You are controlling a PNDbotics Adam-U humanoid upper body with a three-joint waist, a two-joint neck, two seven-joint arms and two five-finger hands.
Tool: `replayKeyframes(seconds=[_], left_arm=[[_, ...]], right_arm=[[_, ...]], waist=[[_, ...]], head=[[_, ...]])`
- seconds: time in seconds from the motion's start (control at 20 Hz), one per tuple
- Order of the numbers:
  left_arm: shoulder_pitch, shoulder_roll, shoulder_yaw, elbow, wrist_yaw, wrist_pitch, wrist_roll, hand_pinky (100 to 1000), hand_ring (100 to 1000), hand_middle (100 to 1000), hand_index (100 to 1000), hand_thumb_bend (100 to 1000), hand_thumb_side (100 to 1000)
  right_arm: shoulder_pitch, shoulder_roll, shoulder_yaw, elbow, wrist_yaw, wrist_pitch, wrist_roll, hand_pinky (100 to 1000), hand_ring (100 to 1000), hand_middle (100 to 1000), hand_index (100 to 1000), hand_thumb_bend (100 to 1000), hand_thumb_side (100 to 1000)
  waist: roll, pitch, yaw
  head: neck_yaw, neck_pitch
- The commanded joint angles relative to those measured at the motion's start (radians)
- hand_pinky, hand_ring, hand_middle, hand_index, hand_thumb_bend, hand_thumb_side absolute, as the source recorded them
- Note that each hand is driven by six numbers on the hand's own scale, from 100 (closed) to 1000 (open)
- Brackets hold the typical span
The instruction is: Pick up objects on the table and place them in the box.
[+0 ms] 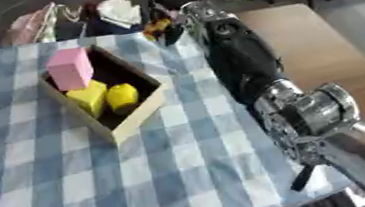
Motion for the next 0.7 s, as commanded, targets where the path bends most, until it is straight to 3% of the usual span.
replayKeyframes(seconds=[0.05, 0.1, 0.15, 0.35, 0.7], left_arm=[[-0.01, 0.013, 0.01, -0.015, 0.003, -0.001, 0.002, 743, 524, 595, 754, 100, 553], [-0.01, 0.013, 0.01, -0.015, 0.004, 0.0, 0.001, 743, 524, 595, 754, 100, 553], [-0.01, 0.012, 0.01, -0.015, 0.004, 0.0, 0.001, 743, 524, 595, 754, 100, 554], [-0.01, 0.012, 0.011, -0.016, 0.003, 0.0, 0.002, 743, 523, 595, 754, 100, 553], [-0.012, 0.01, 0.01, -0.016, 0.003, -0.001, 0.0, 743, 523, 595, 754, 100, 554]], right_arm=[[-0.03, -0.007, 0.016, -0.06, -0.037, -0.043, 0.02, 316, 414, 414, 466, 154, 100], [-0.03, -0.003, 0.023, -0.067, -0.05, -0.059, 0.036, 314, 413, 414, 467, 182, 100], [-0.03, 0.002, 0.03, -0.074, -0.066, -0.076, 0.054, 315, 414, 416, 468, 132, 100], [-0.025, 0.022, 0.066, -0.102, -0.108, -0.136, 0.122, 338, 443, 439, 487, 140, 100], [-0.01, 0.072, 0.106, -0.091, -0.101, -0.202, 0.246, 412, 506, 520, 578, 147, 100]], waist=[[0.008, -0.016, 0.001], [0.008, -0.016, 0.001], [0.008, -0.016, 0.002], [0.008, -0.014, 0.003], [0.009, -0.01, 0.006]], head=[[0.0, -0.005], [0.0, -0.005], [0.0, -0.006], [-0.001, -0.008], [-0.003, -0.008]])
